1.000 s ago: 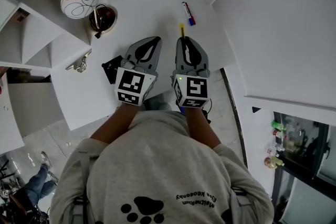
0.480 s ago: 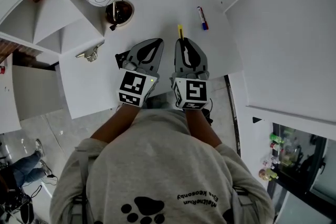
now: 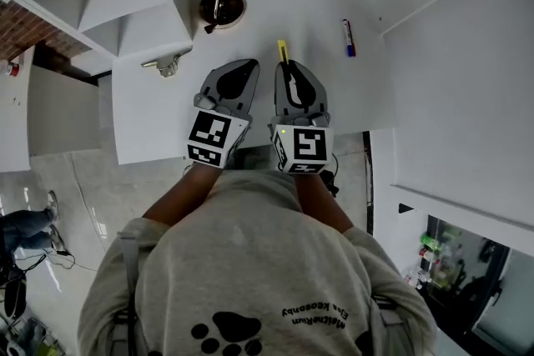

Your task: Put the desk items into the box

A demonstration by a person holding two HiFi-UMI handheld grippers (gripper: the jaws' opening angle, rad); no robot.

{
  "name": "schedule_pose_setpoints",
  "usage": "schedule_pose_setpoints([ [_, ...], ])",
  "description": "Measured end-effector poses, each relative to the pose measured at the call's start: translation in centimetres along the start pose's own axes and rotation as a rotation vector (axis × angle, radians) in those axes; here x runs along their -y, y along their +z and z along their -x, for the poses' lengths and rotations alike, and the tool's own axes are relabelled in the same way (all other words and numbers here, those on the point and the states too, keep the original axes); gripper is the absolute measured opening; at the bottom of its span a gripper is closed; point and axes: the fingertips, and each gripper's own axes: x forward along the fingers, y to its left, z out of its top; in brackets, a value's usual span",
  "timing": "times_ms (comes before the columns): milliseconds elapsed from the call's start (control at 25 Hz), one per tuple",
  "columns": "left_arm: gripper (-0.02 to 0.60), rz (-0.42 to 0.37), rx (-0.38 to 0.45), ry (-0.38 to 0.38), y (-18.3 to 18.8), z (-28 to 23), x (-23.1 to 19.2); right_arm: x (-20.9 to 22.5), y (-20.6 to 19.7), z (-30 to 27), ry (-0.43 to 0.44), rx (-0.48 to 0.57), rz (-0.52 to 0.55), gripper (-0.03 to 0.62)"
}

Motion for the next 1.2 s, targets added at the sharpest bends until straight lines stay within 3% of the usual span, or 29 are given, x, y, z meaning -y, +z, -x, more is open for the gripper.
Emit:
schedule_pose_setpoints([
  [720,0.006,0.031,-0.014,0.152,-1.5,5.5,-4.8,-7.3,-0.4,-1.9,0.166,-0.009,0.017,0.066],
  [1200,0.008,0.061,-0.072,0.193,-4.1,5.9,-6.6,-9.0,-5.8,-3.9,0.222,-0.128,-0.002,0.066],
])
